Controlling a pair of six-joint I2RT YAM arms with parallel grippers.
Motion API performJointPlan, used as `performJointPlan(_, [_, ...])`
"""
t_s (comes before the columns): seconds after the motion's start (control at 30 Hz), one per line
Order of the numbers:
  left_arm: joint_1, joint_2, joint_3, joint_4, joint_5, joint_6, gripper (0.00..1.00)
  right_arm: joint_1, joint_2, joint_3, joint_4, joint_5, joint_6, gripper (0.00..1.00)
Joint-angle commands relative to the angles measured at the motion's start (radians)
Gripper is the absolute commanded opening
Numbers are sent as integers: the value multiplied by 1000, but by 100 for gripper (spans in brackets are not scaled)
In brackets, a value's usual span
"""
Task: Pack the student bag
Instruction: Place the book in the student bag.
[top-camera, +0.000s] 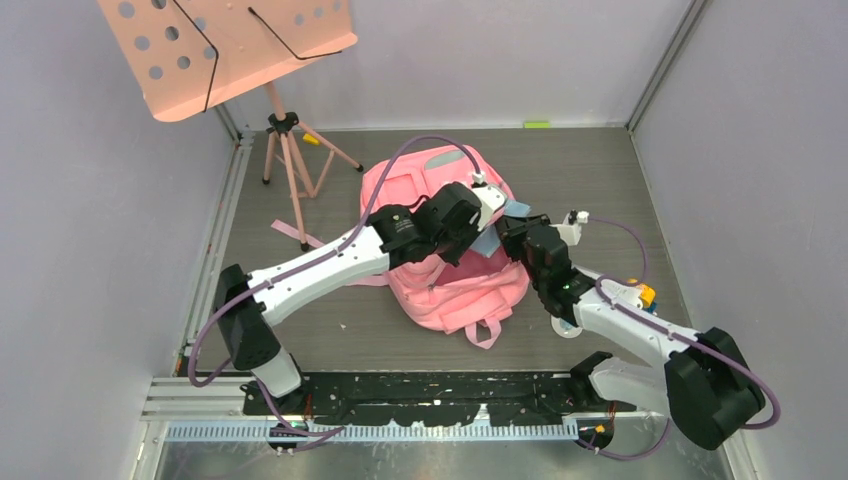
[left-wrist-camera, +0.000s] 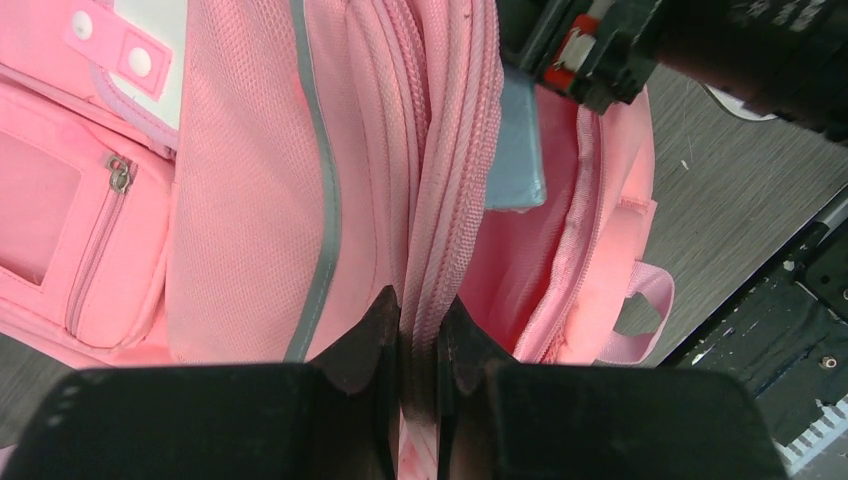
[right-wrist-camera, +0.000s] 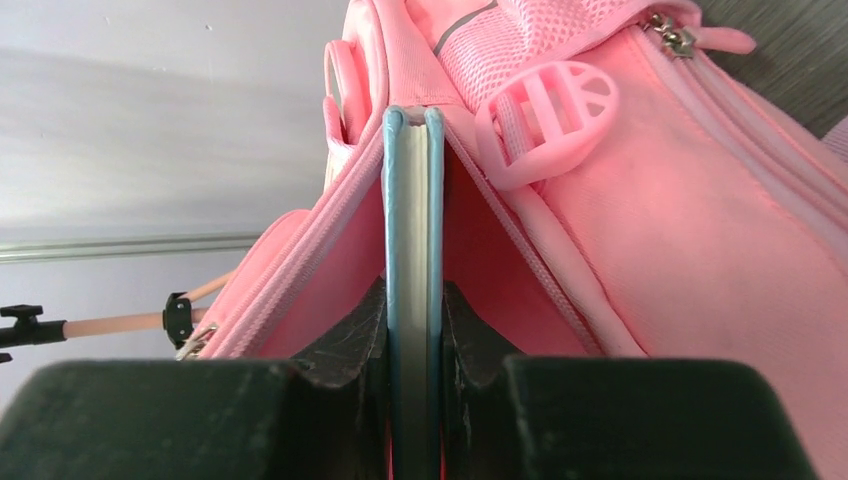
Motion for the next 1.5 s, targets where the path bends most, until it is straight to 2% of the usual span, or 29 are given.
performJointPlan(0.0, [-23, -30, 100, 132, 94, -52, 0, 48, 68, 44, 62, 82, -80, 6])
performJointPlan(0.03, [-24, -30, 102, 131, 94, -54, 0, 65, 85, 45, 53, 82, -85, 15])
performJointPlan(0.1, [-22, -27, 113, 128, 86, -54, 0, 92, 109, 39, 46, 85, -86, 21])
performJointPlan(0.23, [-16, -11, 138, 127, 84, -78, 0, 139, 168, 27, 77, 111, -75, 26])
performJointPlan(0.43, [-11, 10, 133, 134, 104, -103, 0, 150, 301, 88, 167, 76, -160, 33])
performJointPlan(0.63, [40, -4, 101, 118, 114, -161, 0, 151, 299, 108, 143, 47, -229, 52])
performJointPlan(0.83, [111, -45, 52, 109, 146, -185, 0, 151, 140, 111, -107, 43, -338, 78])
performJointPlan(0.93, [156, -52, 39, 87, 169, -198, 0, 151, 55, 112, -285, 61, -411, 86])
performJointPlan(1.17, [181, -59, 0, 80, 200, -194, 0, 150, -150, 176, -650, 69, -565, 91])
performJointPlan(1.3, [182, -56, -48, 92, 214, -223, 0, 147, -224, 228, -830, 212, -633, 92])
performJointPlan(1.4, [182, -48, -105, 126, 265, -254, 0, 145, -286, 271, -896, 256, -688, 94])
performJointPlan(1.47, [182, -39, -131, 155, 297, -280, 0, 144, -323, 290, -895, 199, -751, 95])
